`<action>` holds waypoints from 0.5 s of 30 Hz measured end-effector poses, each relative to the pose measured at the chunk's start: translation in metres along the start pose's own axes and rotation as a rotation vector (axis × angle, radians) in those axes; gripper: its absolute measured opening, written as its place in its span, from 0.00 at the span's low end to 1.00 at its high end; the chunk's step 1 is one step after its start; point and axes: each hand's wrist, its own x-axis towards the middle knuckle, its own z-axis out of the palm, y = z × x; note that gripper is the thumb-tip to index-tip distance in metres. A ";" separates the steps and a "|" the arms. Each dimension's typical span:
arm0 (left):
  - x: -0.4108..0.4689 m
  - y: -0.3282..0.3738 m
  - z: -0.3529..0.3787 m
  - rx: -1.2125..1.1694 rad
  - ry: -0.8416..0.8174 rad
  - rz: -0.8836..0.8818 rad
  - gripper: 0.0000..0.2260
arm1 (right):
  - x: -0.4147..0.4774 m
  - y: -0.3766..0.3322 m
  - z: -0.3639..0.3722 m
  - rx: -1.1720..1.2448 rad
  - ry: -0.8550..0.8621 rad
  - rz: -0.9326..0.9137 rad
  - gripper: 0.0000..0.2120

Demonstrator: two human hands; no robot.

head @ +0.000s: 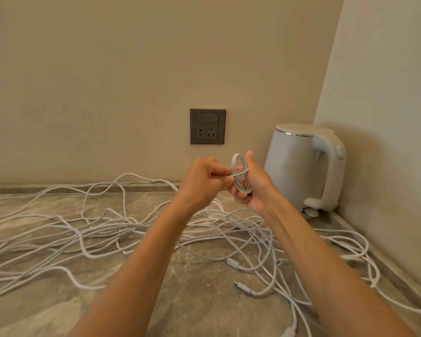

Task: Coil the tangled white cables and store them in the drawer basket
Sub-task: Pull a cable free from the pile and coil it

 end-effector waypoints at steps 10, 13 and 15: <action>0.002 0.003 -0.009 0.228 -0.084 0.227 0.08 | -0.002 -0.003 -0.007 0.023 -0.105 0.128 0.28; 0.001 0.004 -0.009 0.272 -0.083 0.242 0.08 | 0.000 -0.001 -0.008 0.025 -0.164 0.176 0.31; 0.001 0.004 -0.009 0.282 -0.082 0.262 0.08 | 0.001 0.000 -0.009 0.015 -0.204 0.208 0.36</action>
